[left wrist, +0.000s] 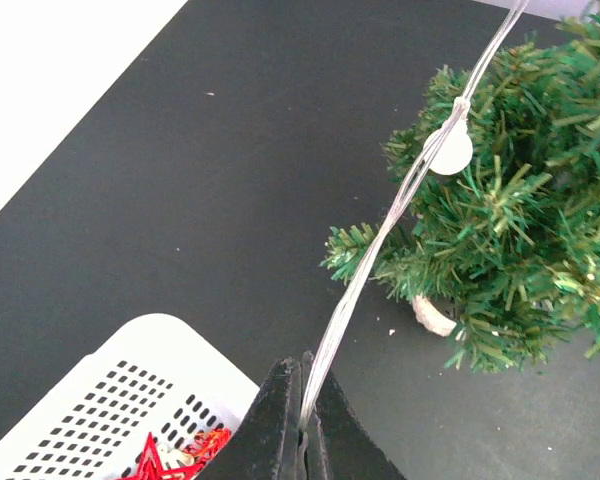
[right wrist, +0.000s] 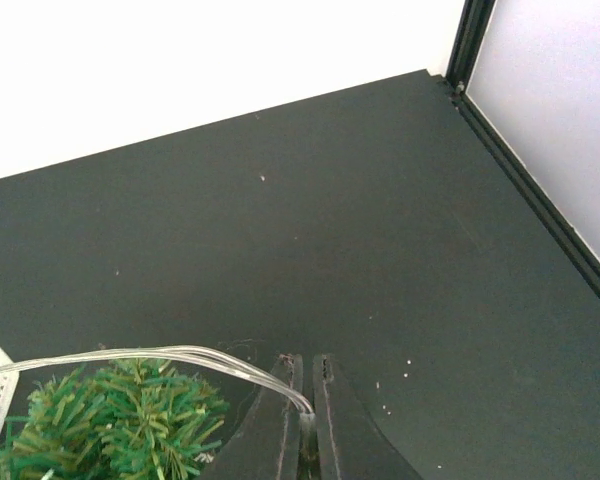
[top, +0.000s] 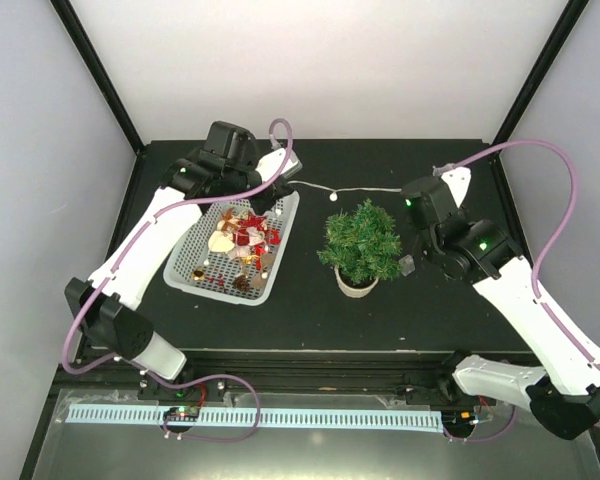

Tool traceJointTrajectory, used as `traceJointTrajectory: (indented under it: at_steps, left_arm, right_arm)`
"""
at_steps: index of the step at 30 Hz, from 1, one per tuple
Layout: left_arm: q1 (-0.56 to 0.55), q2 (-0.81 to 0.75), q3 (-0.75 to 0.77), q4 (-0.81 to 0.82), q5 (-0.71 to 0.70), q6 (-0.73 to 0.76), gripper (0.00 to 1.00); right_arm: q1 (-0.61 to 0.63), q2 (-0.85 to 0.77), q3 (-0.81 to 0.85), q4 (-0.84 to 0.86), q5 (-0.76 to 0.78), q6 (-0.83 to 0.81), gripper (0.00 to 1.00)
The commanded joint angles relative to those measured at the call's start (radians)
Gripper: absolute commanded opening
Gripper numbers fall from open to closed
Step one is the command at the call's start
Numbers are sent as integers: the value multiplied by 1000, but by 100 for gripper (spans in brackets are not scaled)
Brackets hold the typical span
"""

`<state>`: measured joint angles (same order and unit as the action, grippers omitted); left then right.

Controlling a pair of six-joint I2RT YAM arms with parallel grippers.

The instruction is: Decorate the small christmas tree

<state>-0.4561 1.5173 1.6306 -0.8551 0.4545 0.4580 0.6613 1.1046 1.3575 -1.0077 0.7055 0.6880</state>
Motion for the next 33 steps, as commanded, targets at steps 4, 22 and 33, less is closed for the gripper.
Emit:
traceJointTrajectory:
  at_steps: [4, 22, 33]
  left_arm:
    - [15, 104, 120, -31, 33, -55, 2]
    - [76, 38, -139, -83, 59, -22, 1]
    - [76, 25, -271, -112, 56, 10, 1]
  right_arm:
    - [-53, 47, 23, 46, 14, -22, 1]
    - [-75, 30, -172, 87, -106, -6, 1]
    - [-75, 53, -195, 75, -108, -12, 1]
